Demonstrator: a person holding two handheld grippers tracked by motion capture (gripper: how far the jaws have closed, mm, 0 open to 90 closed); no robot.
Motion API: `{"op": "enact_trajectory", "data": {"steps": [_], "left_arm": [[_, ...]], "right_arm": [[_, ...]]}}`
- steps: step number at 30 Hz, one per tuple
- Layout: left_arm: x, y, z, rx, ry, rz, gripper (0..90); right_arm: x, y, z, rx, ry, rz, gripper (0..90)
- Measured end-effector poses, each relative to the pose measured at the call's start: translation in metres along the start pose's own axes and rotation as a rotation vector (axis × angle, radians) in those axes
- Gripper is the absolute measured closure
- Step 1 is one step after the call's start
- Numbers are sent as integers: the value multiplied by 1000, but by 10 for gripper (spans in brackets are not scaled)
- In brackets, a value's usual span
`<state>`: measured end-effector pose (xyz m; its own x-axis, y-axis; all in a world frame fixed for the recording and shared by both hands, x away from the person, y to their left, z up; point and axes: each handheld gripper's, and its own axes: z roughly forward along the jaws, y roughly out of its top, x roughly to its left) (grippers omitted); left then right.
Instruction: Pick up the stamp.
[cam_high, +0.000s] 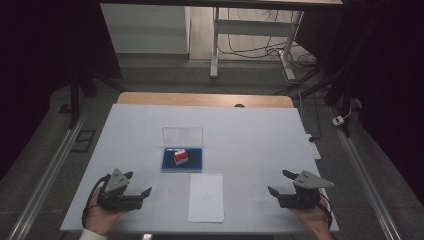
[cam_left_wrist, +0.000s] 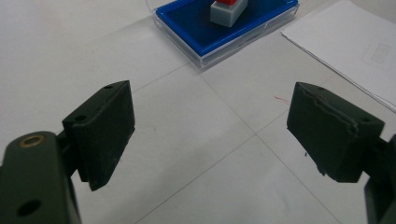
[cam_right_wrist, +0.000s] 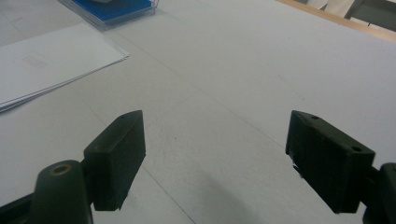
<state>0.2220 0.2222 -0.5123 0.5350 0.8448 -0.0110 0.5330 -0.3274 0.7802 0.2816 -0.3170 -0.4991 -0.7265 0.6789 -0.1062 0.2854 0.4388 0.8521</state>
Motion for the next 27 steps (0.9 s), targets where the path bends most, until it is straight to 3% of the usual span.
{"op": "enact_trajectory", "data": {"steps": [9, 16, 22, 27], "left_arm": [[-4, 7, -3, 12, -7, 40, 159], [-5, 18, -4, 1, -11, 43, 160], [-5, 23, -3, -7, -14, 33, 164], [-1, 29, 1, -12, -13, 1, 171]], "right_arm": [[0, 0, 1, -6, 0, 0, 210], [1, 0, 6, 1, 11, 1, 206], [3, 0, 7, 9, 7, -15, 206], [4, 1, 9, 11, 11, -13, 206]]}}
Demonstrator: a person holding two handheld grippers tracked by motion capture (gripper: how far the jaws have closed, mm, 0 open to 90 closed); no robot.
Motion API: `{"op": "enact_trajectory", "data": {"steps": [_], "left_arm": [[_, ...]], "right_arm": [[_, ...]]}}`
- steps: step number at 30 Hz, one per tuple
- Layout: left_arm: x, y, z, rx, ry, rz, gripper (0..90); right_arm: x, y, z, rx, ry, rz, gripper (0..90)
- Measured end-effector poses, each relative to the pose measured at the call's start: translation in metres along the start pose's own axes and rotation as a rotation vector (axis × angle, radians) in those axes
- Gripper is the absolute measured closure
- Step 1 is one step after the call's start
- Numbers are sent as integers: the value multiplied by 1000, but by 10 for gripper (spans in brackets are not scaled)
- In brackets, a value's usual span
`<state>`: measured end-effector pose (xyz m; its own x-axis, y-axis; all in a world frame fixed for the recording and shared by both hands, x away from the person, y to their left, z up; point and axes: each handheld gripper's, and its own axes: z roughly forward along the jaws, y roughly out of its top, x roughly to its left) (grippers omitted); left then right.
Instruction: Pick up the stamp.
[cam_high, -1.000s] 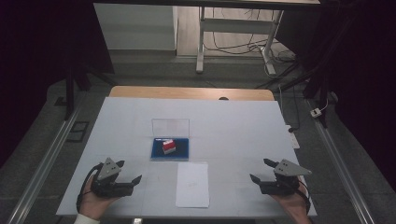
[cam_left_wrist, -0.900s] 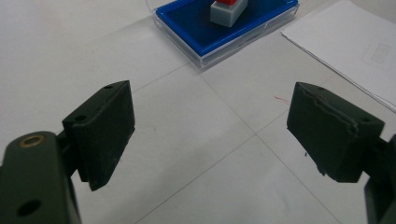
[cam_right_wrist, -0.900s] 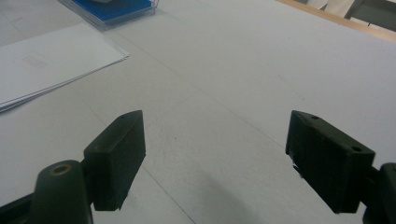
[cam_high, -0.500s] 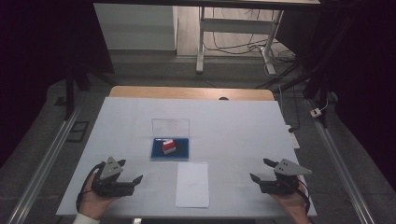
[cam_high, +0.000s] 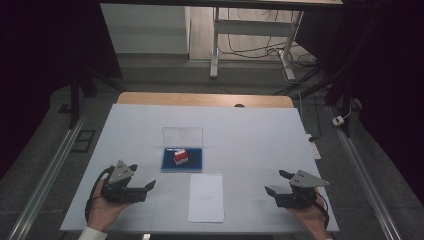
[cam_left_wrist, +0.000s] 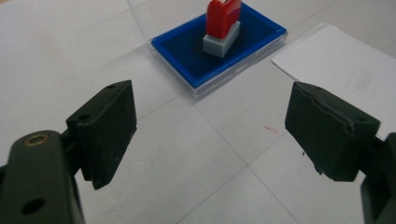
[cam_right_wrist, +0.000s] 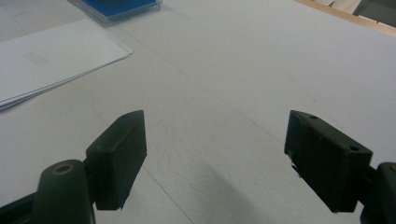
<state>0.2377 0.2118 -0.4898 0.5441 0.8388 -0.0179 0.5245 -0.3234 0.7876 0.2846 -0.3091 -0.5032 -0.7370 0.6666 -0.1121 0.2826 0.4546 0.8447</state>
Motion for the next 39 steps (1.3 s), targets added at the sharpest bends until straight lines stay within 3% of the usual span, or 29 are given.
{"op": "enact_trajectory", "data": {"steps": [12, 28, 39], "left_arm": [[4, 14, 13, 15, -30, 36, 194], [5, 53, 35, 22, -76, 77, 224], [6, 80, 71, 70, -126, 93, 246]], "right_arm": [[2, 1, 5, 8, 8, -8, 213], [3, -1, 8, 29, 9, -4, 214], [6, -5, 4, 38, 1, 3, 216]]}}
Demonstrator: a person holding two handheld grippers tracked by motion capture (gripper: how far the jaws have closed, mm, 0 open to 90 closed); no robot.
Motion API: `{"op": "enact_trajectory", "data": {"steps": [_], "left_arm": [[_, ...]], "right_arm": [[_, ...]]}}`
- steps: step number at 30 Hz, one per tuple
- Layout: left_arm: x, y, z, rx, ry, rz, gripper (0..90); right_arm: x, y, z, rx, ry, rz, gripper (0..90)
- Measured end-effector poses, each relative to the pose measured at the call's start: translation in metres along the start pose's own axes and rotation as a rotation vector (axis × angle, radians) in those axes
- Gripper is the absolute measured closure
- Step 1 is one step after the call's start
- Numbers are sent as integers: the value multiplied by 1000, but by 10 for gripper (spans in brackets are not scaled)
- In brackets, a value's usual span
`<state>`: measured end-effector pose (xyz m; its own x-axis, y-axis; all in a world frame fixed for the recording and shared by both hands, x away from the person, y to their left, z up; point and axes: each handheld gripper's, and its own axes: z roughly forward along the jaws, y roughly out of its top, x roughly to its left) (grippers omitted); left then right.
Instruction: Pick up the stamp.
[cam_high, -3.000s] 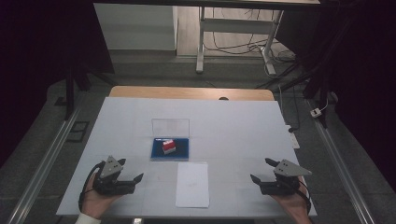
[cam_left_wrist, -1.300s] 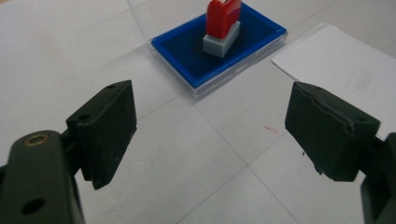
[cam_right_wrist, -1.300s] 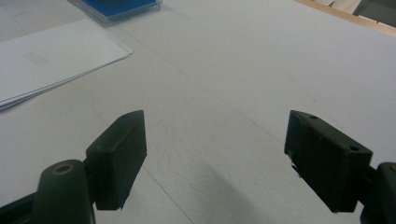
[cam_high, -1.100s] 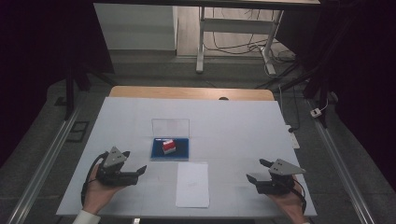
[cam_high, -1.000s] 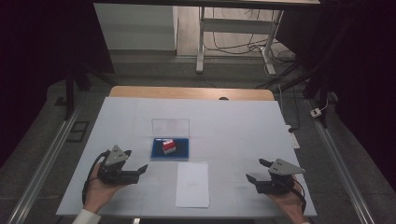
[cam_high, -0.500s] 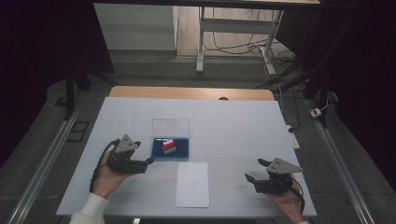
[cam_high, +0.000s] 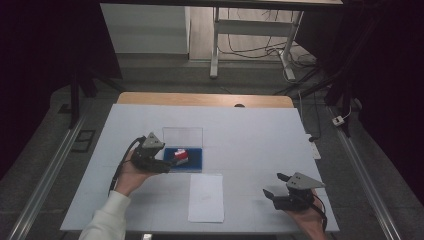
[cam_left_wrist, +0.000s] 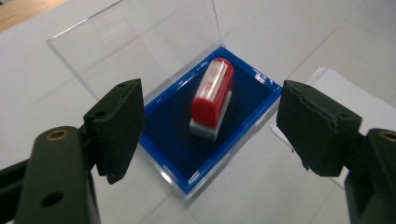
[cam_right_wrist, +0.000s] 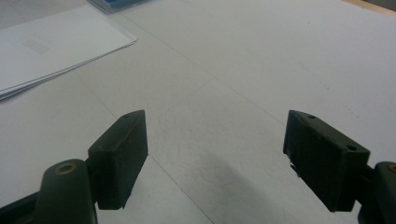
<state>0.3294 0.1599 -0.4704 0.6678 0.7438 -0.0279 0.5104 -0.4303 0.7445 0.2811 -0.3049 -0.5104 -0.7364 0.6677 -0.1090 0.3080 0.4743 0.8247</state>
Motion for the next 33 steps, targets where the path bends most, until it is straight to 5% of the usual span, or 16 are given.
{"op": "enact_trajectory", "data": {"steps": [11, 19, 33], "left_arm": [[4, 11, 22, 40, -30, 12, 283], [3, 12, 38, 77, -58, 57, 369], [5, 9, 45, 61, -89, 69, 529]], "right_arm": [[-1, -3, 0, 8, -8, 8, 221], [-1, -4, 2, 15, -1, 6, 224], [0, -4, 2, 24, -2, 5, 228]]}}
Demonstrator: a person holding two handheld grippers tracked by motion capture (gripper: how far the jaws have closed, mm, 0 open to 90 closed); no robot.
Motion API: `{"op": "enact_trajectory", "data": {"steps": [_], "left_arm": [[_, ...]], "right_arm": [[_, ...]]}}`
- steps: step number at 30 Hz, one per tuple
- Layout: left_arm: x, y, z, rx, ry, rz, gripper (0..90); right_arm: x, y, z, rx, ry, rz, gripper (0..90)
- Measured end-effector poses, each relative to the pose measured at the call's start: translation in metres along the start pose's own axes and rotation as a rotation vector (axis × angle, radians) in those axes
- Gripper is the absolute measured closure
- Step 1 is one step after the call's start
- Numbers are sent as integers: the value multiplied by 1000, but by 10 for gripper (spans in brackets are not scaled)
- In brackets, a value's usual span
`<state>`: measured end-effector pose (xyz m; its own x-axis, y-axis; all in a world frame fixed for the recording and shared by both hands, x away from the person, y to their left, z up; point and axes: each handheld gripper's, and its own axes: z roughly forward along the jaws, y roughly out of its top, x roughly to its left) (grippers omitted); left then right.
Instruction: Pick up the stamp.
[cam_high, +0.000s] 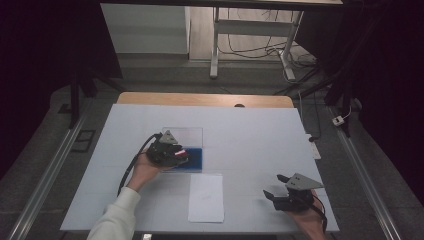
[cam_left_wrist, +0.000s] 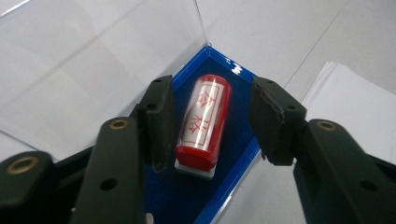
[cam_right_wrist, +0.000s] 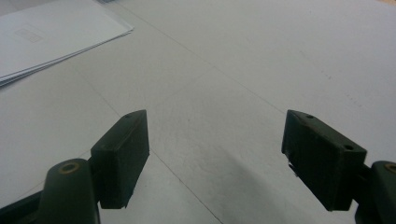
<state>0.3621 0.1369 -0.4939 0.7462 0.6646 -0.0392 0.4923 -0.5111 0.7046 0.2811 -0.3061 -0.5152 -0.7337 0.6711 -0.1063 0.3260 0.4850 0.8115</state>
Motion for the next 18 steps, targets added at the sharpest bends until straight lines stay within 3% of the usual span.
{"op": "enact_trajectory", "data": {"steps": [9, 18], "left_arm": [[2, -2, 1, -6, 4, 12, 631], [3, -3, 5, 19, 1, 24, 594]], "right_arm": [[0, -1, 0, 2, 3, 1, 233], [-1, -1, 0, 2, -2, -4, 238]]}}
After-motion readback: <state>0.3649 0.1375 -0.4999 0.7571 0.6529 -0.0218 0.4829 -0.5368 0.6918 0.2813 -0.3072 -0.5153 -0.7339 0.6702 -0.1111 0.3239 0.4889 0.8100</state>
